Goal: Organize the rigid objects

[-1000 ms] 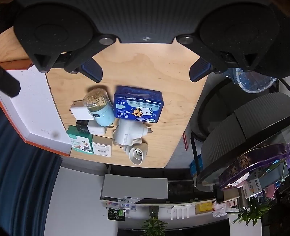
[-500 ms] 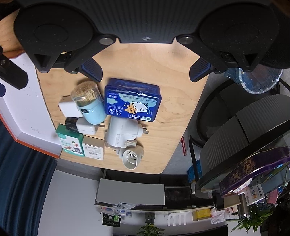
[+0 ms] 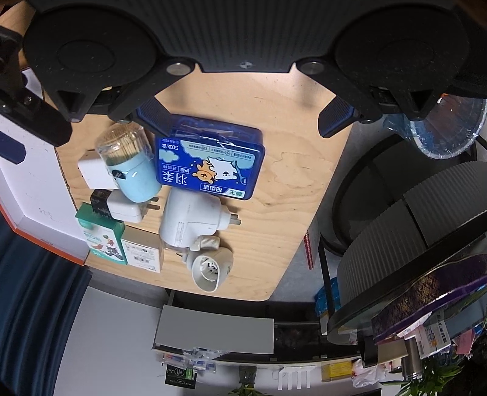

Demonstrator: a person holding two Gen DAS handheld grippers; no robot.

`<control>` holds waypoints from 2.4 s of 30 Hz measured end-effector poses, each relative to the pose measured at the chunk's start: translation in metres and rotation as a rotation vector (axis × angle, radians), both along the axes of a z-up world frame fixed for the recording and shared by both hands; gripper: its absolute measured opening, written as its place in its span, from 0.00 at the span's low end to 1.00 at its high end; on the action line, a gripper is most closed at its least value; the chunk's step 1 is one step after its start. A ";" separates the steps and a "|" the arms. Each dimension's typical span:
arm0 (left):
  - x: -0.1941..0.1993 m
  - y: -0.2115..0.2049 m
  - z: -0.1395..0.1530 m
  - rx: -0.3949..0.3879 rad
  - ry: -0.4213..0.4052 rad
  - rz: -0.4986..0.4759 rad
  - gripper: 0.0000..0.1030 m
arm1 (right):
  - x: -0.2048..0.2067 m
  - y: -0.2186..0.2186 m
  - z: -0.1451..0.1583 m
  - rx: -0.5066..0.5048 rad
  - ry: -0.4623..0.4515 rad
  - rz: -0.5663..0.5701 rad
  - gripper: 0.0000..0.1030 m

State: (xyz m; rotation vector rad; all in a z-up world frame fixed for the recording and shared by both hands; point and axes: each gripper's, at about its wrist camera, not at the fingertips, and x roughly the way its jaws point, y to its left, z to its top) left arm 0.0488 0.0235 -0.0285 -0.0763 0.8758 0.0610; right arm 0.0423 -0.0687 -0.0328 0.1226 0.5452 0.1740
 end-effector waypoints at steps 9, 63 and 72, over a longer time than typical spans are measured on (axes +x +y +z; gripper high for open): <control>0.010 -0.002 -0.006 0.002 0.004 -0.005 1.00 | 0.010 0.002 -0.003 -0.007 0.023 0.007 0.99; 0.000 0.033 0.002 -0.060 -0.159 0.041 0.91 | 0.063 0.032 -0.037 -0.050 0.176 0.068 0.57; -0.002 0.013 0.023 -0.053 -0.174 -0.008 0.91 | 0.035 -0.012 -0.003 0.042 0.112 0.007 0.57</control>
